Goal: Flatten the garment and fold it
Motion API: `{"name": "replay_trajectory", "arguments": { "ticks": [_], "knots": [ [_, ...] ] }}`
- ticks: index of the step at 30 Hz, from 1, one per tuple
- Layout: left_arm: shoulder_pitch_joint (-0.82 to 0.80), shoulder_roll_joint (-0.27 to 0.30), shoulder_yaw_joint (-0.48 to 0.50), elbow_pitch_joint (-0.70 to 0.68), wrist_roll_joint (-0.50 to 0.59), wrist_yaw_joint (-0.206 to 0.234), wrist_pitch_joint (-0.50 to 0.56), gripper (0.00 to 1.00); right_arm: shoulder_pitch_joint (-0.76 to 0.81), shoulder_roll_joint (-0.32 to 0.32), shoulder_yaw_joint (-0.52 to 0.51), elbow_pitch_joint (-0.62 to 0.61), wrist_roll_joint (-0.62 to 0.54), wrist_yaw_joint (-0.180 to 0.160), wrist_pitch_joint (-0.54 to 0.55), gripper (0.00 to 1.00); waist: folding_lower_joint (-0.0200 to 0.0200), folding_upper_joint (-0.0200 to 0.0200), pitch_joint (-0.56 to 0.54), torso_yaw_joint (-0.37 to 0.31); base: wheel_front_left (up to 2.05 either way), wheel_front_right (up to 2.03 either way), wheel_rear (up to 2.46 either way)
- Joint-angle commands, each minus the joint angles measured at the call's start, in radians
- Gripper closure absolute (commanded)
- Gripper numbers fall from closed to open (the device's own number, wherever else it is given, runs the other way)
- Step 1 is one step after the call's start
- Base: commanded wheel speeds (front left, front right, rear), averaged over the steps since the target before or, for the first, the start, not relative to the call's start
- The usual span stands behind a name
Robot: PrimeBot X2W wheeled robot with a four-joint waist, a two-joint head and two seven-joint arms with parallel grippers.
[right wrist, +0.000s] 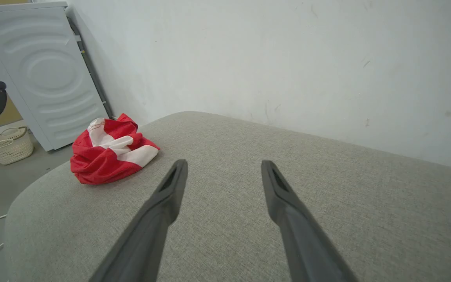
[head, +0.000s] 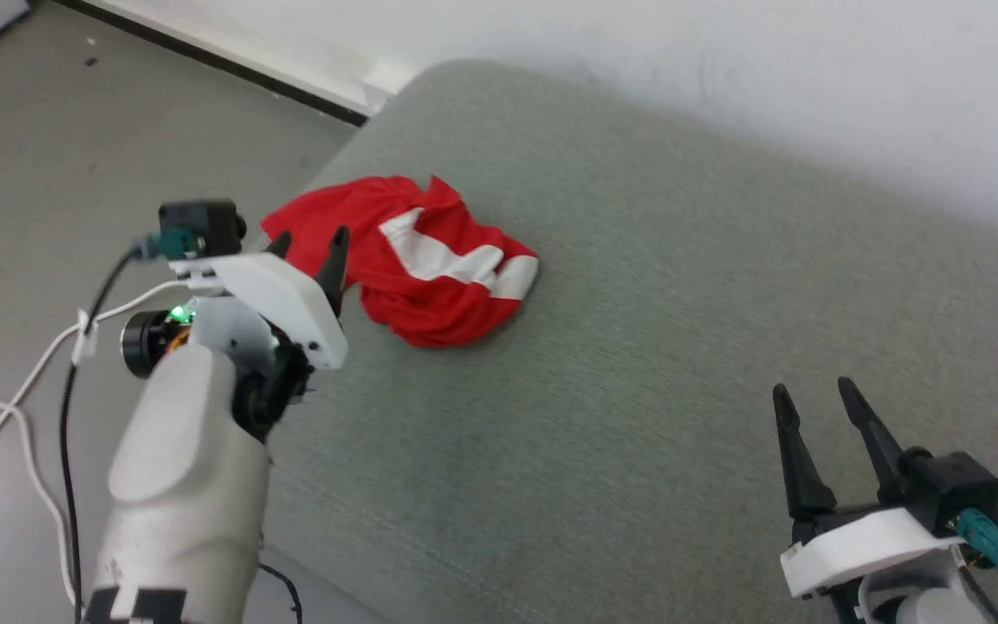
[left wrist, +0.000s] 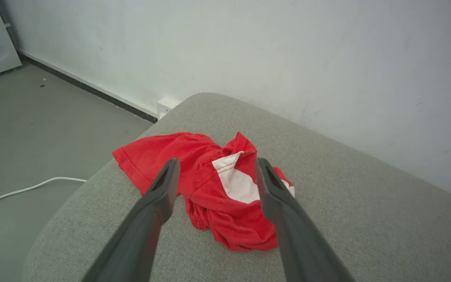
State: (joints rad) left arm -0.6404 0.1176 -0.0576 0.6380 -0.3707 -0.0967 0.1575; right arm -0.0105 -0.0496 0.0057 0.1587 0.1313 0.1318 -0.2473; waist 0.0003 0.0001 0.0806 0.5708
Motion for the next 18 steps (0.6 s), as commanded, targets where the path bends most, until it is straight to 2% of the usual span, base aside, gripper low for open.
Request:
{"name": "replay_trajectory", "arguments": {
  "ticks": [1,8,14,18],
  "knots": [
    [-0.015,0.006,0.005,0.022,-0.011,-0.005,0.030,0.00,-0.013,-0.001,-0.002,-0.008,-0.010,-0.001,0.004,0.00,-0.0003,-0.0001,0.101,-0.102,0.00,0.00,0.00],
    [-0.136,0.014,0.011,0.161,-0.094,-0.010,0.302,0.00,-0.018,-0.001,-0.049,-0.089,-0.067,-0.001,0.053,0.00,-0.0003,-0.0001,0.214,-0.158,0.00,0.00,0.00],
    [-0.162,-0.008,-0.018,0.226,-0.107,-0.009,0.401,0.00,-0.012,-0.001,-0.064,-0.136,-0.086,-0.001,0.074,0.00,-0.0003,-0.0001,0.260,-0.157,0.00,0.00,0.00],
    [-0.156,-0.018,-0.024,0.262,-0.116,0.002,0.424,0.00,-0.017,-0.001,-0.056,-0.142,-0.078,-0.001,0.078,0.00,-0.0003,-0.0001,0.264,-0.155,0.00,0.00,0.00]
  ]
}}
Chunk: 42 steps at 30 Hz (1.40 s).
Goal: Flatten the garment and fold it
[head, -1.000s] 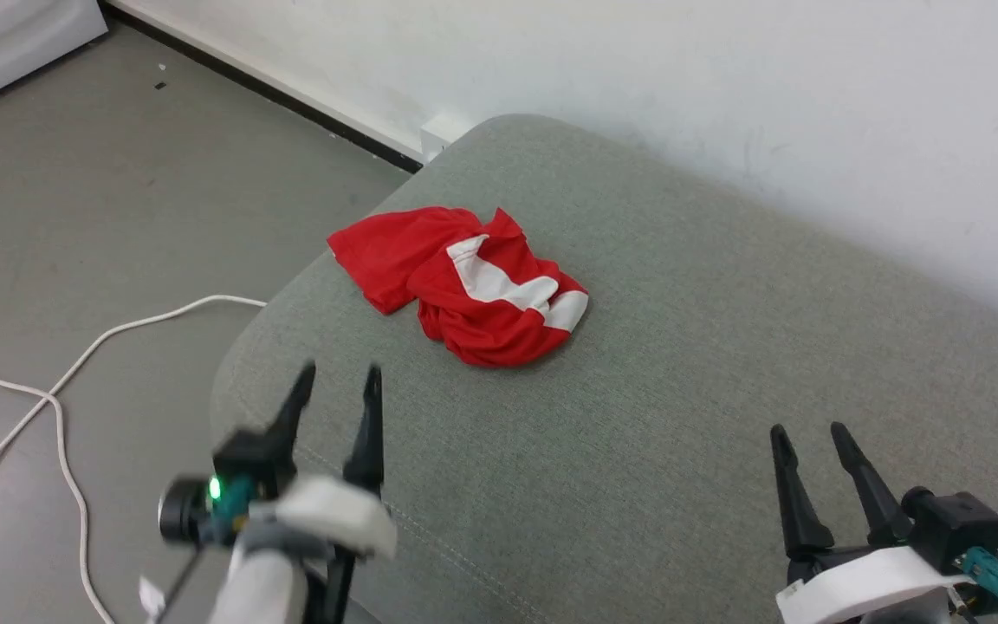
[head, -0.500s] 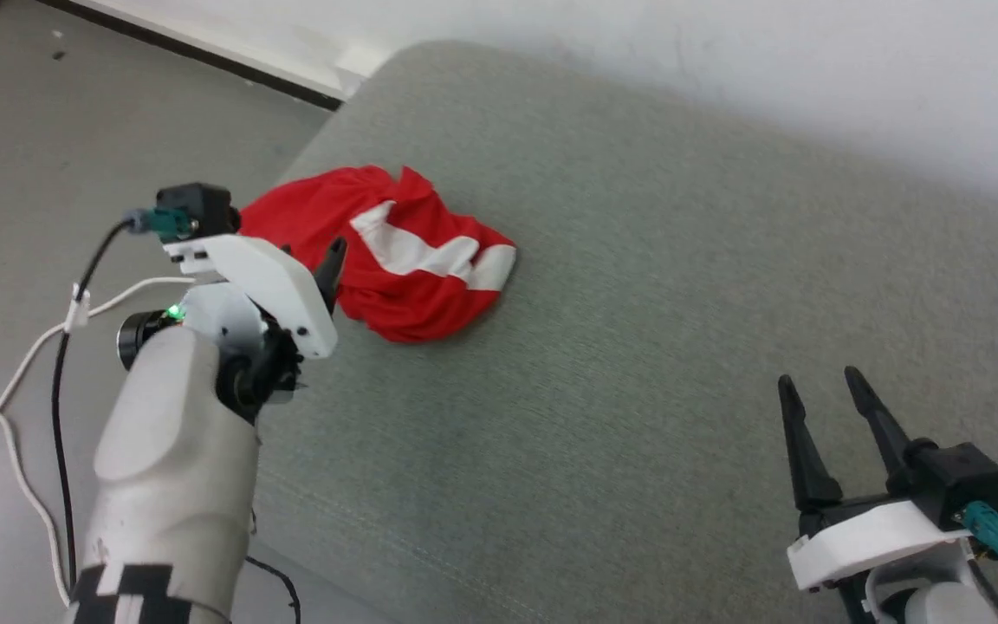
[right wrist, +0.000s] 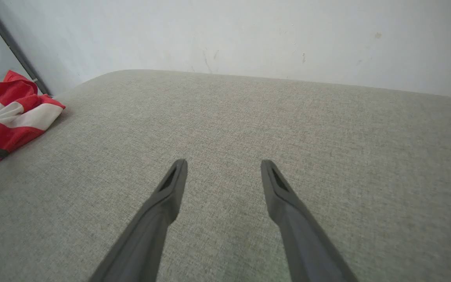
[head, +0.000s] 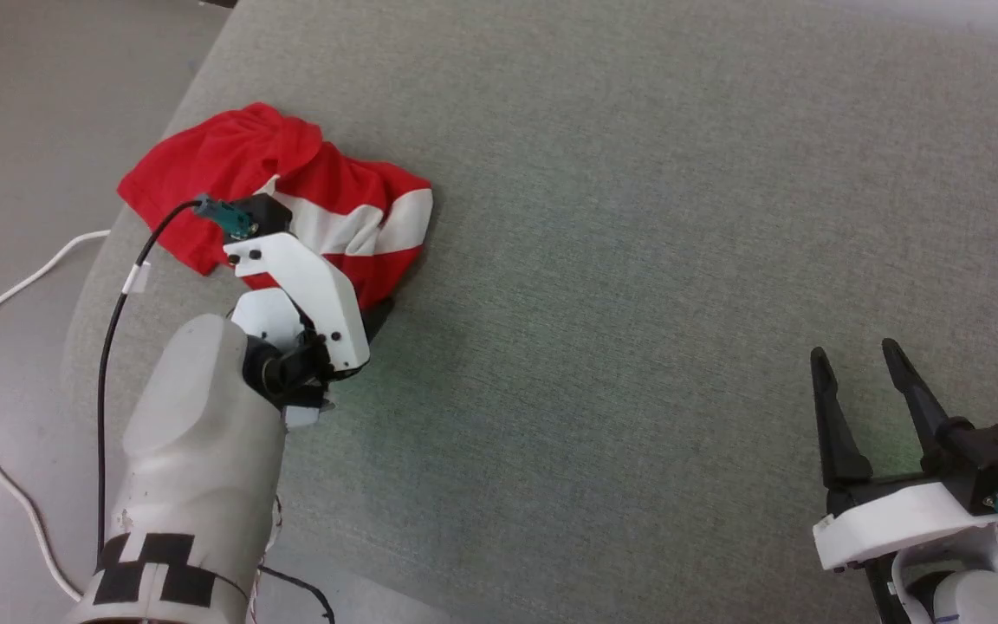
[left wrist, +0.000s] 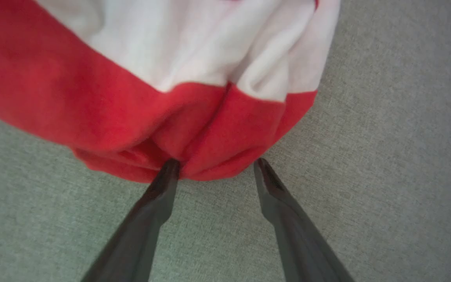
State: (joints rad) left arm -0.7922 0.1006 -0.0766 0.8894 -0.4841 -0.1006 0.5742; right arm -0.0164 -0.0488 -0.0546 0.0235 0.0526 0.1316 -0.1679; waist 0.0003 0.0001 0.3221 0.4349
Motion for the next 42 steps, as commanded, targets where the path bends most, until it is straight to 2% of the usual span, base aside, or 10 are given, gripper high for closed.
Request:
{"name": "replay_trajectory", "arguments": {
  "ticks": [1,2,3,4,5,14,23,29,36,42],
  "knots": [
    [-0.003,-0.003,-0.004,0.017,-0.006,0.006,0.009,0.00,-0.013,-0.001,0.006,-0.007,0.004,-0.001,-0.002,0.00,-0.0003,-0.0001,0.021,-0.019,0.00,0.00,0.00],
    [-0.001,-0.004,-0.005,0.021,-0.007,0.008,0.006,0.00,-0.014,-0.001,0.007,-0.006,0.007,-0.001,-0.002,0.00,-0.0003,-0.0001,0.019,-0.019,0.00,0.00,0.00],
    [0.001,-0.003,-0.010,0.025,-0.004,0.007,0.002,0.11,-0.015,-0.001,0.009,-0.005,0.010,-0.001,-0.003,0.00,-0.0003,-0.0001,0.017,-0.020,0.00,0.00,0.00],
    [0.002,-0.001,-0.014,0.023,0.001,0.006,-0.015,0.72,-0.016,-0.001,0.010,-0.002,0.012,-0.001,-0.004,0.00,-0.0003,-0.0001,0.014,-0.020,0.00,0.00,0.00],
    [0.004,0.000,-0.013,0.021,0.003,0.006,-0.035,1.00,-0.017,-0.001,0.012,0.000,0.015,-0.001,-0.005,0.00,-0.0003,-0.0001,0.011,-0.020,0.00,0.00,0.00],
    [-0.016,0.038,0.007,-0.002,0.010,0.017,-0.209,1.00,-0.017,-0.001,0.023,0.044,0.048,-0.001,-0.030,0.00,-0.0003,-0.0001,-0.038,-0.036,0.00,0.00,0.00],
    [-0.157,0.099,-0.021,-0.113,0.053,-0.002,-0.342,1.00,-0.016,-0.001,0.062,0.130,0.128,-0.001,-0.072,0.00,-0.0003,-0.0001,-0.156,-0.094,0.00,0.00,0.00],
    [-0.279,0.128,-0.073,-0.205,0.060,-0.021,-0.323,1.00,-0.018,-0.001,0.077,0.193,0.183,-0.001,-0.090,0.00,-0.0003,-0.0001,-0.239,-0.198,0.00,0.00,0.00],
    [-0.350,0.097,-0.139,-0.278,0.004,-0.029,-0.263,1.00,-0.017,-0.001,0.051,0.210,0.199,-0.001,-0.093,0.00,-0.0003,-0.0001,-0.277,-0.319,0.00,0.00,0.00],
    [-0.309,0.071,-0.251,-0.301,-0.054,-0.030,-0.163,1.00,-0.012,-0.001,-0.001,0.202,0.195,-0.001,-0.094,0.00,-0.0003,-0.0001,-0.281,-0.422,0.00,0.00,0.00]
  ]
}}
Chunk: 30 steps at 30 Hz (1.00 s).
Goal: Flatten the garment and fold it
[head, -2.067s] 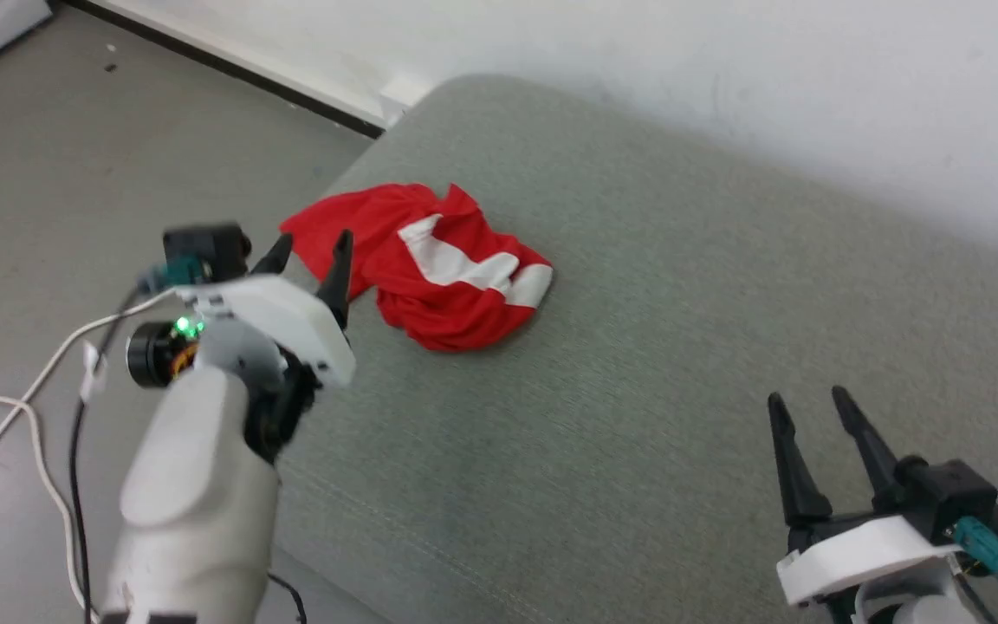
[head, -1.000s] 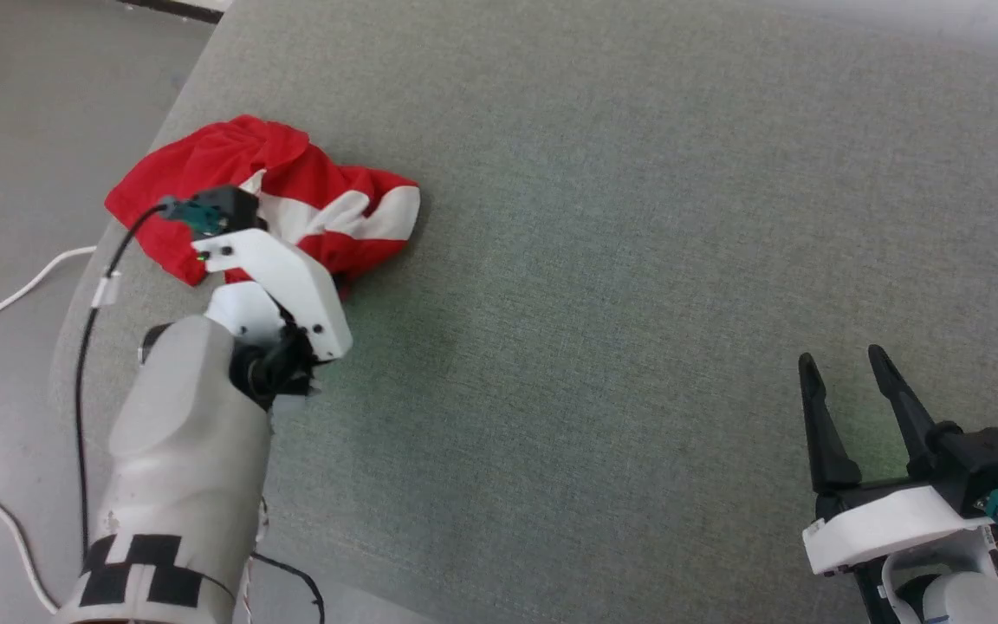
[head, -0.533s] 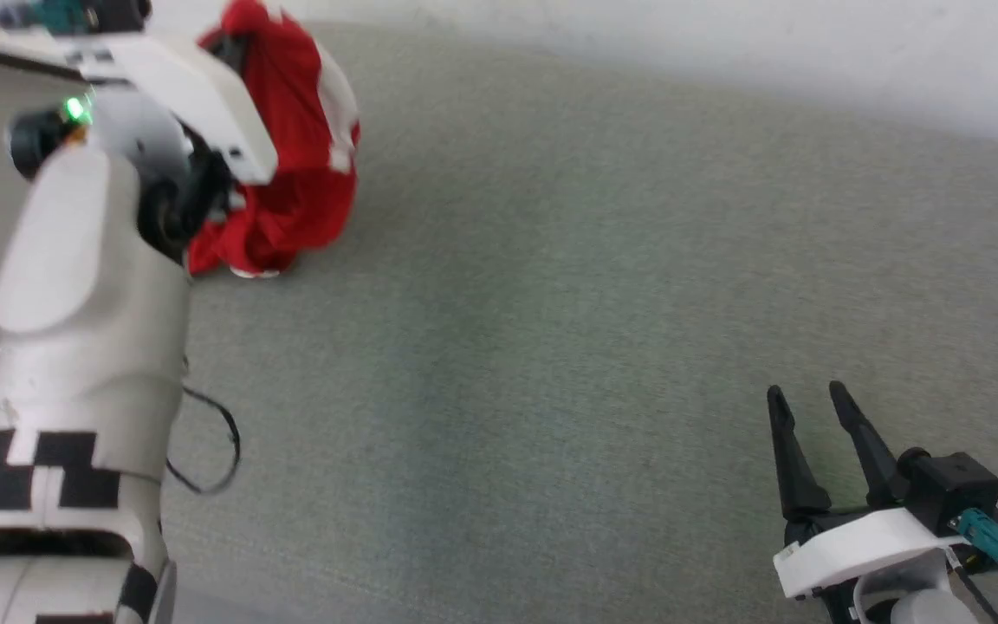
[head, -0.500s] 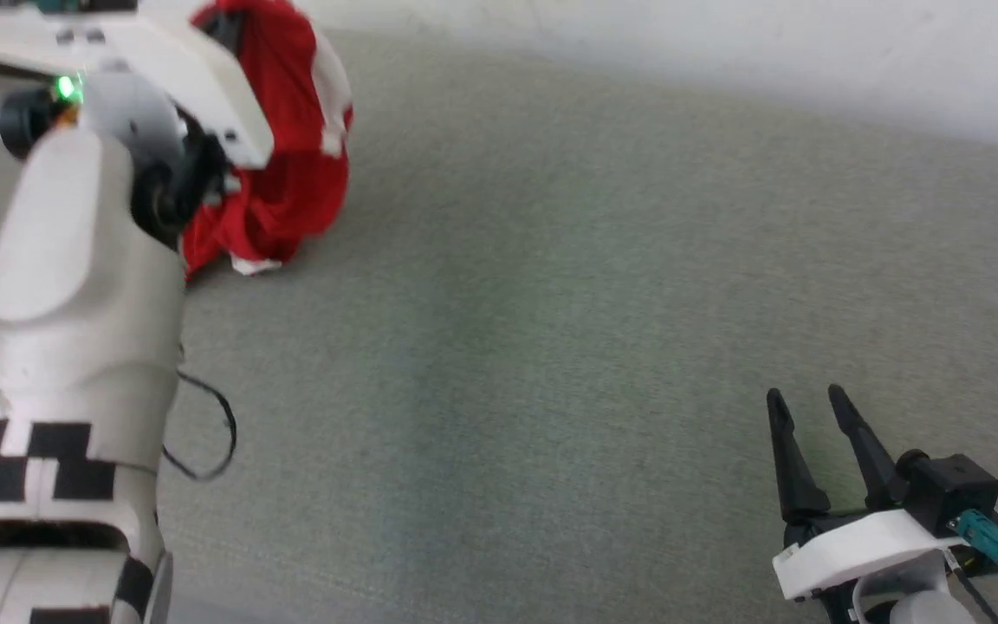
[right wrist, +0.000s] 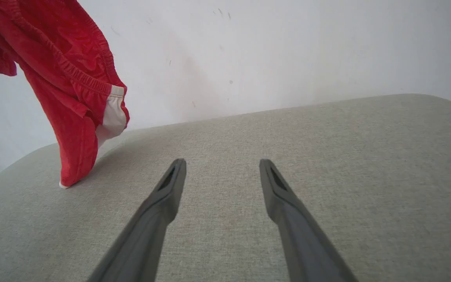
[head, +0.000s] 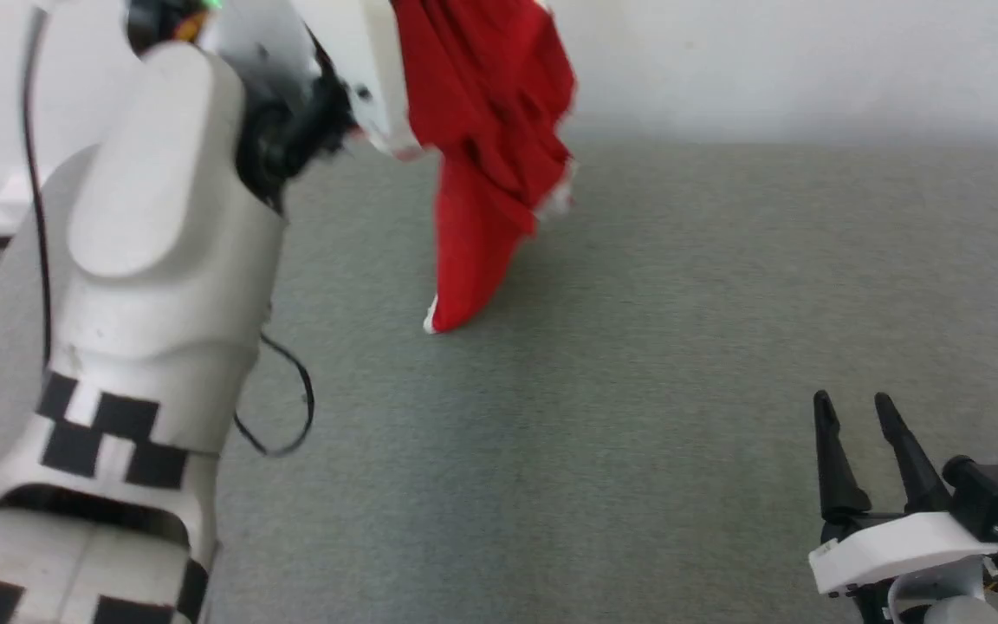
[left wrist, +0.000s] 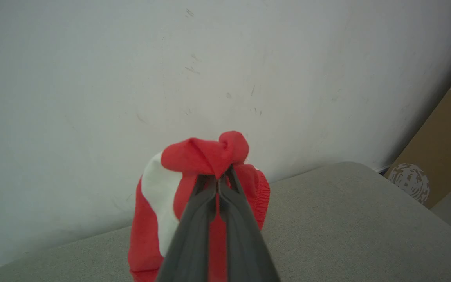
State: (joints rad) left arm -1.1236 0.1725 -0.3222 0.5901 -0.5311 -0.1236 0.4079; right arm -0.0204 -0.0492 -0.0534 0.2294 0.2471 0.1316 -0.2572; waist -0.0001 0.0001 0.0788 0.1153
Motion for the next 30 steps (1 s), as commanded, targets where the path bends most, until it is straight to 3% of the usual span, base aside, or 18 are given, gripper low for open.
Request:
{"name": "replay_trajectory", "arguments": {
  "ticks": [1,12,20,21,22,23,30],
  "knots": [
    [0.042,-0.004,-0.024,-0.002,-0.018,-0.007,0.019,1.00,-0.007,-0.001,-0.010,-0.006,0.001,-0.001,-0.004,0.00,0.0001,-0.0001,-0.036,-0.117,0.00,0.00,0.00],
    [0.381,-0.094,-0.204,0.043,-0.156,-0.007,0.039,1.00,0.015,-0.001,-0.028,-0.009,0.025,-0.001,-0.004,0.00,0.0001,-0.0001,-0.019,-0.203,0.00,0.00,0.00],
    [0.568,-0.119,-0.302,0.145,-0.223,0.021,0.127,1.00,0.023,-0.001,-0.023,-0.009,0.040,-0.001,-0.004,0.00,0.0001,-0.0001,-0.024,-0.199,0.00,0.00,0.00],
    [0.576,-0.120,-0.305,0.142,-0.233,0.026,0.127,0.85,0.024,-0.001,-0.025,-0.010,0.041,-0.001,-0.004,0.00,0.0001,-0.0001,-0.024,-0.194,0.00,0.00,0.00],
    [0.581,-0.120,-0.303,0.135,-0.245,0.034,0.122,0.24,0.025,-0.001,-0.025,-0.010,0.042,-0.001,-0.004,0.00,0.0001,-0.0001,-0.024,-0.189,0.00,0.00,0.00],
    [0.582,-0.121,-0.295,0.123,-0.260,0.042,0.110,0.00,0.026,-0.001,-0.024,-0.009,0.042,-0.001,-0.004,0.00,0.0001,-0.0001,-0.026,-0.185,0.00,0.00,0.00],
    [0.568,-0.116,-0.154,-0.032,-0.373,0.098,-0.033,0.00,0.029,-0.001,-0.015,-0.001,0.040,-0.001,-0.004,0.00,0.0001,-0.0001,-0.057,-0.173,0.00,0.00,0.00]
  ]
}}
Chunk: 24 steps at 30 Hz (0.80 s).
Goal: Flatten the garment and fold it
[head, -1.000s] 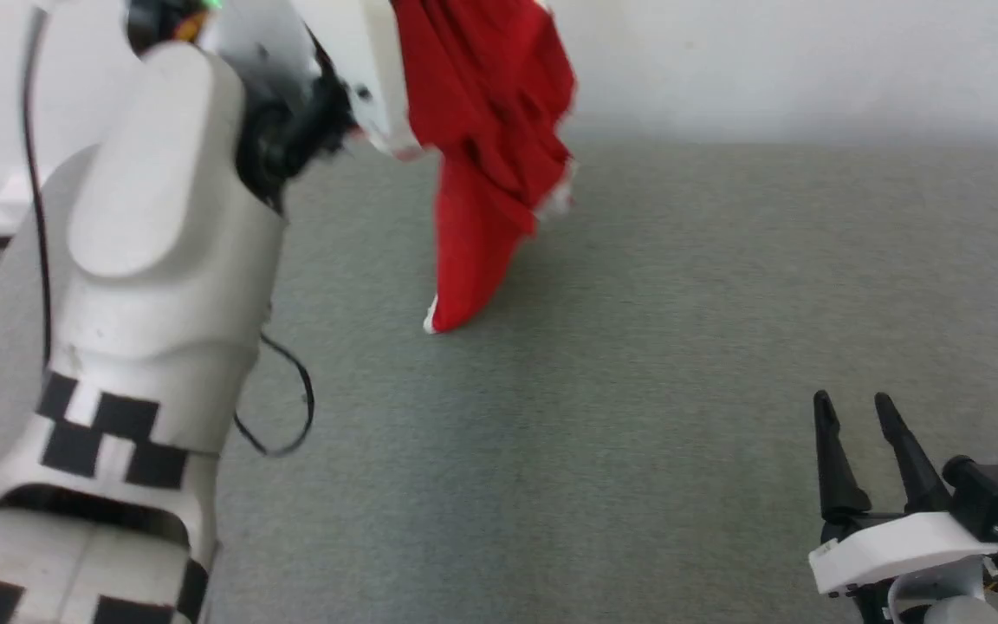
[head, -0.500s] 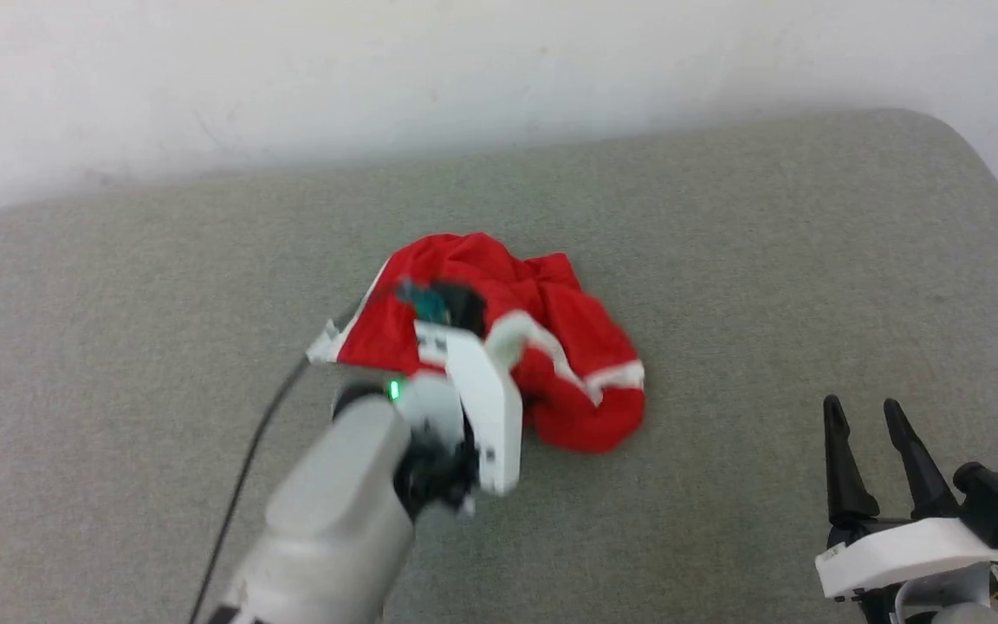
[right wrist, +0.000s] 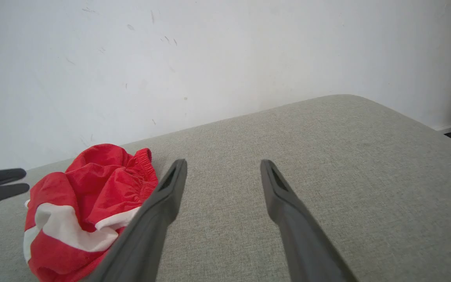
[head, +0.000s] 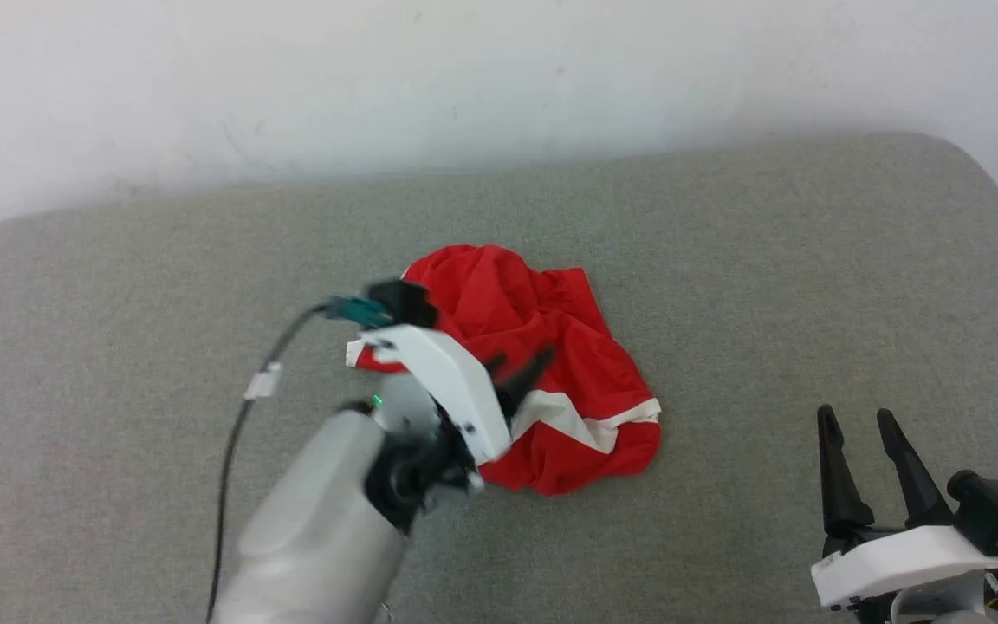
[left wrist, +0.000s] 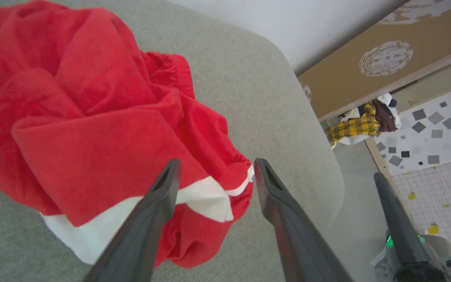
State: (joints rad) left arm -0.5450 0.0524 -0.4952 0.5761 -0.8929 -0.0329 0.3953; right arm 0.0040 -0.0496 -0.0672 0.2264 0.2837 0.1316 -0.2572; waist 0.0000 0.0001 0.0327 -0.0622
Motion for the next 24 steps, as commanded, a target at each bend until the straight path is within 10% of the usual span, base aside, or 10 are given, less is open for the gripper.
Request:
{"name": "replay_trajectory", "arguments": {
  "ticks": [1,11,24],
  "knots": [
    [-0.008,0.015,0.047,-0.047,-0.016,0.017,-0.057,0.00,0.006,-0.001,-0.001,0.004,0.003,-0.001,-0.004,0.00,0.0000,-0.0001,-0.016,0.007,0.00,0.00,0.00],
    [0.219,0.196,0.199,-0.288,0.201,0.133,-0.585,0.00,0.024,-0.001,-0.009,0.047,-0.006,-0.001,-0.005,0.00,0.0000,-0.0001,-0.056,0.054,0.00,0.00,0.00],
    [0.543,0.145,0.270,-0.480,0.419,0.190,-0.657,0.00,0.026,-0.001,-0.006,0.119,-0.023,-0.001,0.050,0.00,0.0000,-0.0001,-0.088,0.100,0.00,0.00,0.00]
  ]
}}
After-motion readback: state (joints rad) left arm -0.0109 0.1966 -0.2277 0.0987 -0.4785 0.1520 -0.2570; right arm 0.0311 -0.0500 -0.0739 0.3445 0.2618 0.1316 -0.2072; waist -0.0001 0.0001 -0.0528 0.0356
